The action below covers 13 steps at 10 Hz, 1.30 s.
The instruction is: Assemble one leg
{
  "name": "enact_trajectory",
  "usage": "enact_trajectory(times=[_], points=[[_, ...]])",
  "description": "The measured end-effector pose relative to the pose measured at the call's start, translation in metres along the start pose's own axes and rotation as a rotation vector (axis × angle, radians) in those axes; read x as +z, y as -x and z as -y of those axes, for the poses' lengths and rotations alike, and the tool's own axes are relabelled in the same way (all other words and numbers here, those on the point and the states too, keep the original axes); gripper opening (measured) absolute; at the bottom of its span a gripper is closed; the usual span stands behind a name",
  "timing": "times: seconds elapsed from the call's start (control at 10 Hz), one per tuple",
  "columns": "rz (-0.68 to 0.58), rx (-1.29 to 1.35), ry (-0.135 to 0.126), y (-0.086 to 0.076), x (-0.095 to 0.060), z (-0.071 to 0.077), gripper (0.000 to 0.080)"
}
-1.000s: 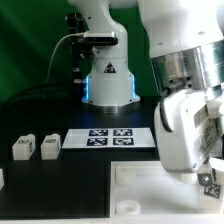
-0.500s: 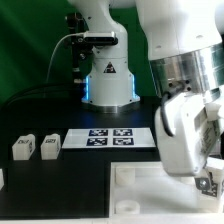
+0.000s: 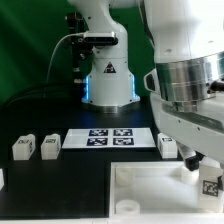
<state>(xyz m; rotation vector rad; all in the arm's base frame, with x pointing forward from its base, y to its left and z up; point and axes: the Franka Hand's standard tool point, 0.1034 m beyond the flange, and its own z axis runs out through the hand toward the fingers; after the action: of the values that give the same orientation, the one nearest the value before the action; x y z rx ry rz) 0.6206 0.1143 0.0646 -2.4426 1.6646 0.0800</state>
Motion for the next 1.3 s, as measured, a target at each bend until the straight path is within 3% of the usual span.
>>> enact_trajectory(times=[0.1,0.2,0.3,0.4,0.6,0.8,1.2,1.3], points=[[0.0,-0.043,0.0,0.001,0.0,0.0,0.0649],[-0.035,-0.249,0.02,0.003,-0.001,0.003,0.0649],[-0.072,-0.415,0.014,0.005,-0.002,0.009,0.0649],[-0.086,-0.59,0.028,0.004,-0.003,0.01,0.0649],[-0.084,-0.535,0.025,0.003,-0.003,0.009,0.064],[-0.084,-0.475,0.022,0.003,-0.003,0.009,0.0323],[-0.084,-0.095,0.004,0.003,-0.003,0.009,0.0294],[-0.072,0.135,-0.013,0.004,-0.002,0.011,0.0294]])
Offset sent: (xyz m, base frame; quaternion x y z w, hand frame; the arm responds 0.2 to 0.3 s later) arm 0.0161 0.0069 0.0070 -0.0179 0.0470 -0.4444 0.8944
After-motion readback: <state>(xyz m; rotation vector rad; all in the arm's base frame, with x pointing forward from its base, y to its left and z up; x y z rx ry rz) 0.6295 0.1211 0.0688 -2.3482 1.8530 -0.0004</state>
